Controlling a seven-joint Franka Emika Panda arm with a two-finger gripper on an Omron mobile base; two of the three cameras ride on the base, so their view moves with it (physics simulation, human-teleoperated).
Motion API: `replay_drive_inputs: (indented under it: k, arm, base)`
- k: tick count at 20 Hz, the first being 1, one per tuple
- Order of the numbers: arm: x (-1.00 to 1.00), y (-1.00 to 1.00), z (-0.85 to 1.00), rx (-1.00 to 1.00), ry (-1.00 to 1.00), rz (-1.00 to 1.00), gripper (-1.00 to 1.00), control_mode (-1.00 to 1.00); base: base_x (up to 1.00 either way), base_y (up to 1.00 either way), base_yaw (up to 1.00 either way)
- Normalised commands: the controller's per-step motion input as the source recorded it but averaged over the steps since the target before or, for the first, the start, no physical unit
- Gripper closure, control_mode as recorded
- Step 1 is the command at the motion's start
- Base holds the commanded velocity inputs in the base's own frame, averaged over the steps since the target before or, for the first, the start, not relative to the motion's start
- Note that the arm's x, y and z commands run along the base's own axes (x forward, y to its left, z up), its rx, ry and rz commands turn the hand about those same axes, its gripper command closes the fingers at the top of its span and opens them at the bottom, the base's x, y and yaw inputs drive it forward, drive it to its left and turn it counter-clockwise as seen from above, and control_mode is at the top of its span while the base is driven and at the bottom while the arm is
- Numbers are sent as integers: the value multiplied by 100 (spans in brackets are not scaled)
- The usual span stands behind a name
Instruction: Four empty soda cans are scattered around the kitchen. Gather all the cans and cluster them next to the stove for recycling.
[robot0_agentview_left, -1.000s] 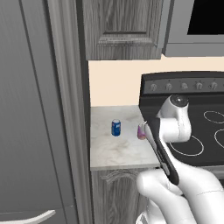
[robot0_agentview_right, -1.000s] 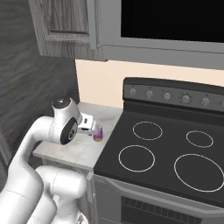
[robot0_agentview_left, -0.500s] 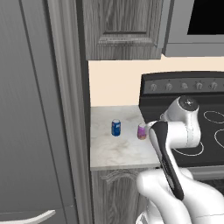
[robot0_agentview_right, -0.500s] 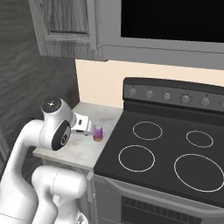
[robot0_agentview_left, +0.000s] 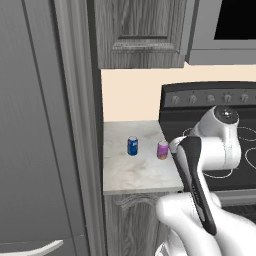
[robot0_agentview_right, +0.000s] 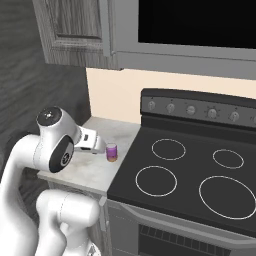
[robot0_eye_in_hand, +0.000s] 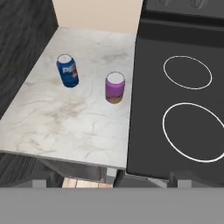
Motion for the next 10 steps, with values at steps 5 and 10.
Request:
replay_drive_inputs:
  k: [5, 10]
  arm:
    - [-33, 0, 25, 0, 3, 0, -100, -100]
    - [-24, 10, 5, 0, 3, 0, -100, -100]
  base:
    - [0, 0, 0]
    - [0, 0, 0]
